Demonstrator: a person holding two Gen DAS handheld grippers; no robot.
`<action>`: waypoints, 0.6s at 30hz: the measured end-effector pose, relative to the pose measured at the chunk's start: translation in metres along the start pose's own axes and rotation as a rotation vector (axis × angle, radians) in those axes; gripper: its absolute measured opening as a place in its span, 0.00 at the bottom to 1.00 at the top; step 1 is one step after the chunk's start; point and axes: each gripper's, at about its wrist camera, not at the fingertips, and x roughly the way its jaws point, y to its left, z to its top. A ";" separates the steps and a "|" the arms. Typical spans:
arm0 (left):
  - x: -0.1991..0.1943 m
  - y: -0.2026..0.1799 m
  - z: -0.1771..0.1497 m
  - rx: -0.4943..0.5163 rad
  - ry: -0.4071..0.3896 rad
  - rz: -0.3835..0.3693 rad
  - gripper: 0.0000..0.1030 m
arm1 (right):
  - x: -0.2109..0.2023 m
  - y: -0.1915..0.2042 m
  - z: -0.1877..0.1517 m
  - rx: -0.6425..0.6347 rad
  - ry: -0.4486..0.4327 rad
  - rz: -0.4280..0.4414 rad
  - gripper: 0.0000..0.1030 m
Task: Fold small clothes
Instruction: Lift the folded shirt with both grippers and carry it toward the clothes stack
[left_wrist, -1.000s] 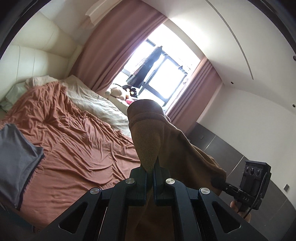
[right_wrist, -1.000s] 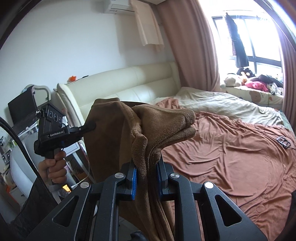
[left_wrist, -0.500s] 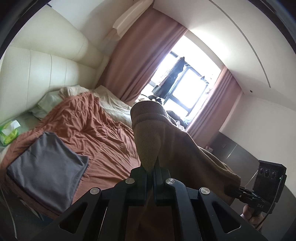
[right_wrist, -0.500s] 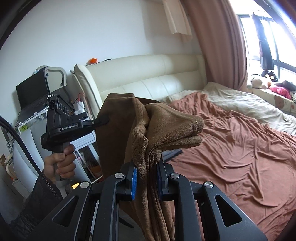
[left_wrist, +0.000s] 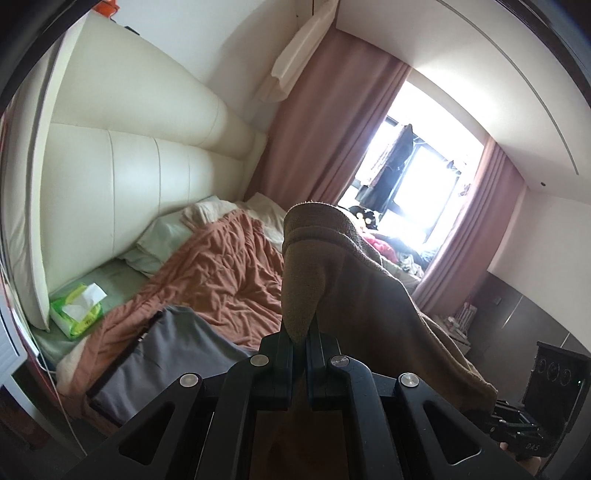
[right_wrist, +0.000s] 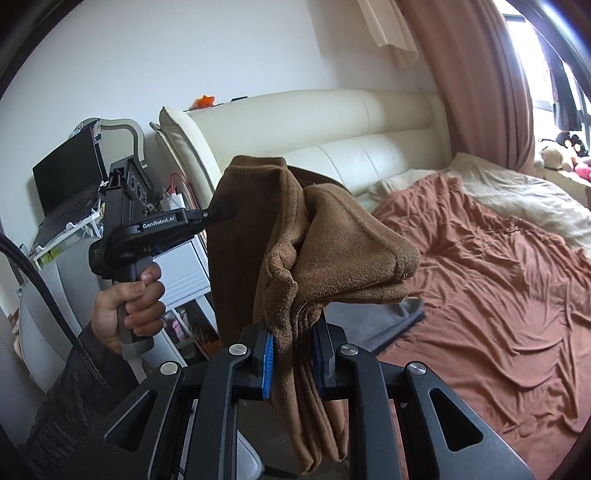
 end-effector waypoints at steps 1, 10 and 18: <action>-0.001 0.006 0.004 -0.002 -0.006 0.010 0.04 | 0.007 0.002 0.000 0.006 0.004 0.012 0.13; -0.001 0.043 0.024 0.040 -0.004 0.166 0.04 | 0.084 0.007 0.015 0.018 0.026 0.116 0.13; 0.045 0.073 0.032 0.028 0.043 0.230 0.04 | 0.151 -0.012 0.025 0.031 0.060 0.147 0.13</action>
